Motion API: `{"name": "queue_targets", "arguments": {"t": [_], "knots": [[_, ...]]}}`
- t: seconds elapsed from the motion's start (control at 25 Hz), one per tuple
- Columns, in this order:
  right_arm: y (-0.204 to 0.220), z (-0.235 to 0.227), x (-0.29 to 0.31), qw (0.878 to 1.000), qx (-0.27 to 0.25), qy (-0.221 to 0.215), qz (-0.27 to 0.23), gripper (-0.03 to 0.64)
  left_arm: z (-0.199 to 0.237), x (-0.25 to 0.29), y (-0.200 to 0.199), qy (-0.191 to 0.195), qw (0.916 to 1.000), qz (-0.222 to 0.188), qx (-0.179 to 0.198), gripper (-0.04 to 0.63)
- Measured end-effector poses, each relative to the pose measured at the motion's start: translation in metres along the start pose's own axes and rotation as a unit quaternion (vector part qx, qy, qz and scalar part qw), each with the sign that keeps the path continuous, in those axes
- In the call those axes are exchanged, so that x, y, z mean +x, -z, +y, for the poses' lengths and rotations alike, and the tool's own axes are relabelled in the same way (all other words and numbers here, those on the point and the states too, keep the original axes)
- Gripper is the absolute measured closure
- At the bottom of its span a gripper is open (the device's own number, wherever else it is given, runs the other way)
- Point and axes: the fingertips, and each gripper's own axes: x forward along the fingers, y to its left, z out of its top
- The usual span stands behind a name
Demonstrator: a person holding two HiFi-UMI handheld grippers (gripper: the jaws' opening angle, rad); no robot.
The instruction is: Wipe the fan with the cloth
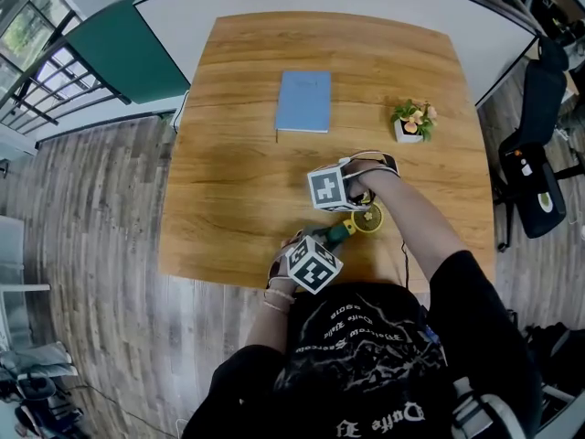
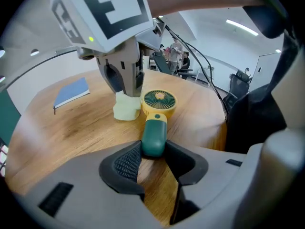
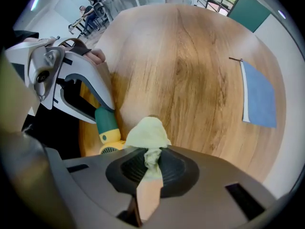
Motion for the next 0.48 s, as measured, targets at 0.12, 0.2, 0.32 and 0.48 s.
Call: {"name": "queue_targets", "arguments": {"t": [0.12, 0.2, 0.32, 0.48], "knots": [[0.018, -0.01, 0.001, 0.999, 0.04, -0.004, -0.013, 0.56, 0.001, 0.0, 0.0, -0.004, 0.9999, -0.003, -0.011, 0.419], [0.032, -0.013, 0.003, 0.997, 0.077, -0.017, -0.027, 0.56, 0.002, 0.001, 0.0, -0.006, 0.9998, -0.001, -0.016, 0.419], [0.051, -0.011, 0.005, 0.991, 0.114, -0.039, -0.052, 0.56, 0.002, 0.0, 0.0, -0.006, 0.9997, 0.0, -0.025, 0.419], [0.07, 0.0, 0.009, 0.986, 0.135, -0.058, -0.075, 0.56, 0.003, 0.001, -0.001, -0.008, 0.9994, -0.001, -0.035, 0.419]]}}
